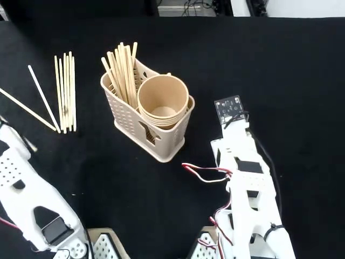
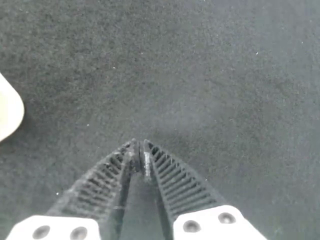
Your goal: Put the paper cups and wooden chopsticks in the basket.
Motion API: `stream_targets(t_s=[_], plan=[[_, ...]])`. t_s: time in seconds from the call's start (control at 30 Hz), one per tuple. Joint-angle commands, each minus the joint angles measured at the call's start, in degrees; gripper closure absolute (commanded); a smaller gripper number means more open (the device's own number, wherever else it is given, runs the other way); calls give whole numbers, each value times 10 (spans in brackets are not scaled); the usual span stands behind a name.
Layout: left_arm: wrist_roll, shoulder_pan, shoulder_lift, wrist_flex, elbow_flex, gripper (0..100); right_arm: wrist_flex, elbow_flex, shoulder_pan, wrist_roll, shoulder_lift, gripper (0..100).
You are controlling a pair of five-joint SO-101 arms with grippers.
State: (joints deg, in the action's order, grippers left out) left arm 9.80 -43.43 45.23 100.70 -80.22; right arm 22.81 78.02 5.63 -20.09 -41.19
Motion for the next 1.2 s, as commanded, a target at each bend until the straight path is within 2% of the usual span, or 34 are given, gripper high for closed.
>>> stream_targets(t_s=[0.0, 0.13, 0.33, 0.47, 0.63, 0.8, 1.0, 1.1, 1.17], plan=[[-67, 44, -130, 4, 215, 971, -11, -5, -9, -4, -14, 985], [-118, 123, -253, 0, 408, 971, -11, -5, -9, -4, -14, 985], [-122, 246, -404, -22, 531, 971, -11, -5, -9, -4, -14, 985], [-90, 277, -509, -64, 589, 971, -11, -5, -9, -4, -14, 985], [-47, 282, -677, -175, 730, 971, -11, -5, -9, -4, -14, 985], [-37, 283, -905, -356, 949, 971, -11, -5, -9, -4, -14, 985], [-37, 284, -1177, -707, 1229, 971, -11, -5, -9, -4, -14, 985], [-40, 337, -1274, -862, 1319, 971, -11, -5, -9, -4, -14, 985], [-40, 385, -1299, -926, 1342, 971, -11, -5, -9, -4, -14, 985]])
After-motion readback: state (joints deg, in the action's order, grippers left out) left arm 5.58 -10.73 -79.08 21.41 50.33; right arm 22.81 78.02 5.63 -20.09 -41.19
